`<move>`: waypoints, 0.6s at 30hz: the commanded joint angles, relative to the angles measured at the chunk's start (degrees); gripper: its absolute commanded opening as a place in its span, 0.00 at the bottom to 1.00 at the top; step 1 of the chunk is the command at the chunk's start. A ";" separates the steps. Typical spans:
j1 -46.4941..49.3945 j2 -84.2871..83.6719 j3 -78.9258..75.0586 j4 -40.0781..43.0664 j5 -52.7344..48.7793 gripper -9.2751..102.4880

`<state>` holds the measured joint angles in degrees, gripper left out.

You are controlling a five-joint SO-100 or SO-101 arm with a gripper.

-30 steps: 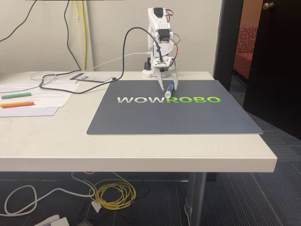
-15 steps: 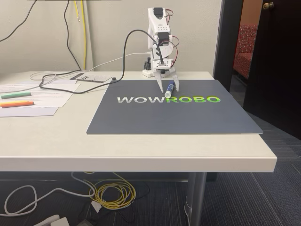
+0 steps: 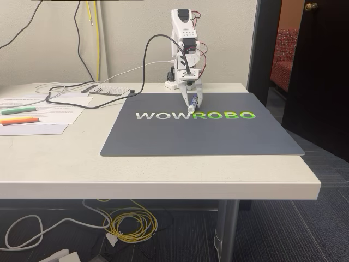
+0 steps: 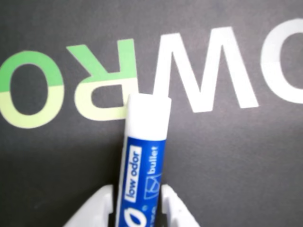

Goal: Pick up the blue marker.

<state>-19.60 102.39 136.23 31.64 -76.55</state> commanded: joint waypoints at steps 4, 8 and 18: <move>0.44 1.49 0.00 -0.88 -0.35 0.17; 0.53 2.02 0.00 -0.97 0.00 0.16; 0.09 3.87 0.09 -1.32 2.99 0.12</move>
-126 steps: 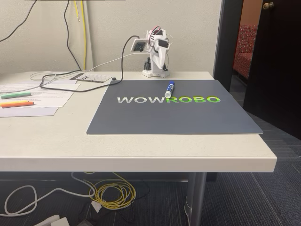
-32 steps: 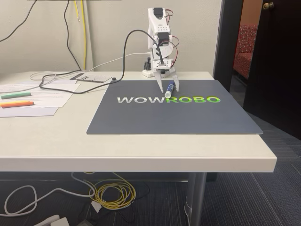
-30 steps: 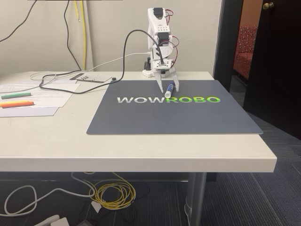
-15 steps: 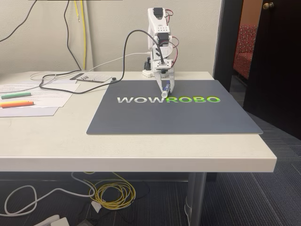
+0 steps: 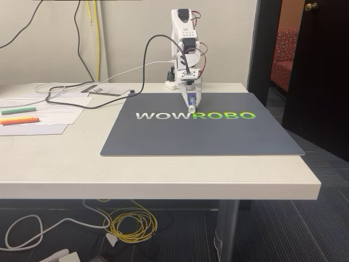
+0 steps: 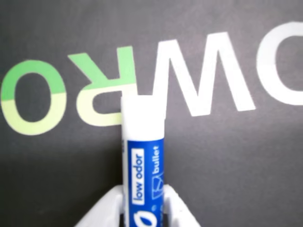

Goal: Pick up the blue marker.

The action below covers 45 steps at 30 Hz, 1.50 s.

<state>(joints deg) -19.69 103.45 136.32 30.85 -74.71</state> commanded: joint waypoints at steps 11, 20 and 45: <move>-0.88 10.99 -0.62 1.23 10.11 0.11; -1.23 20.13 -4.48 3.25 24.35 0.11; 12.74 31.11 -13.54 8.88 75.06 0.11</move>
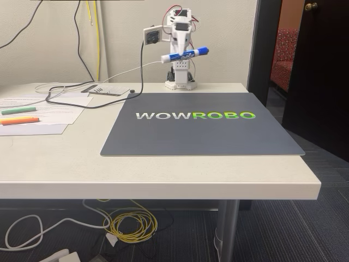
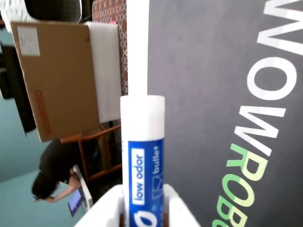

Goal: Pick up the blue marker.

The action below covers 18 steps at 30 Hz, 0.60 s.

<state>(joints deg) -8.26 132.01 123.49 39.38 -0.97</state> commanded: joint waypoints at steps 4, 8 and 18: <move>2.37 6.77 1.14 2.46 1.32 0.11; 1.67 10.81 2.90 3.78 1.58 0.11; -1.76 18.63 7.47 2.90 1.85 0.11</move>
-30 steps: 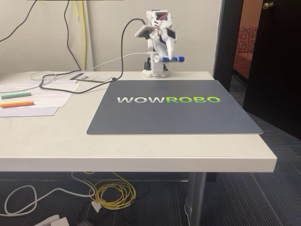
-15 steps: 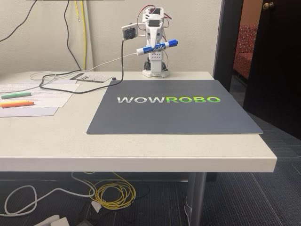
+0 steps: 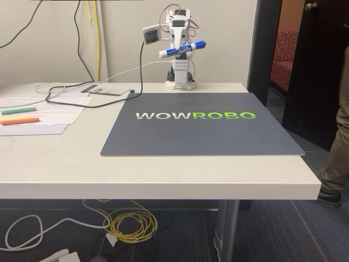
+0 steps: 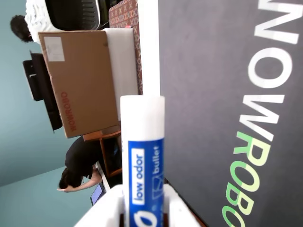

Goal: Pick up the blue marker.

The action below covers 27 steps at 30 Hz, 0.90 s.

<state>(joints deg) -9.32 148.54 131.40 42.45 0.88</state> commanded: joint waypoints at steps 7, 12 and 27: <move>-1.58 4.57 -0.44 -2.37 0.35 0.11; -1.49 5.80 -0.44 -3.25 0.00 0.11; -1.49 6.94 -0.44 -3.25 -0.35 0.11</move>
<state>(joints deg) -10.46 154.25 131.40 40.17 0.88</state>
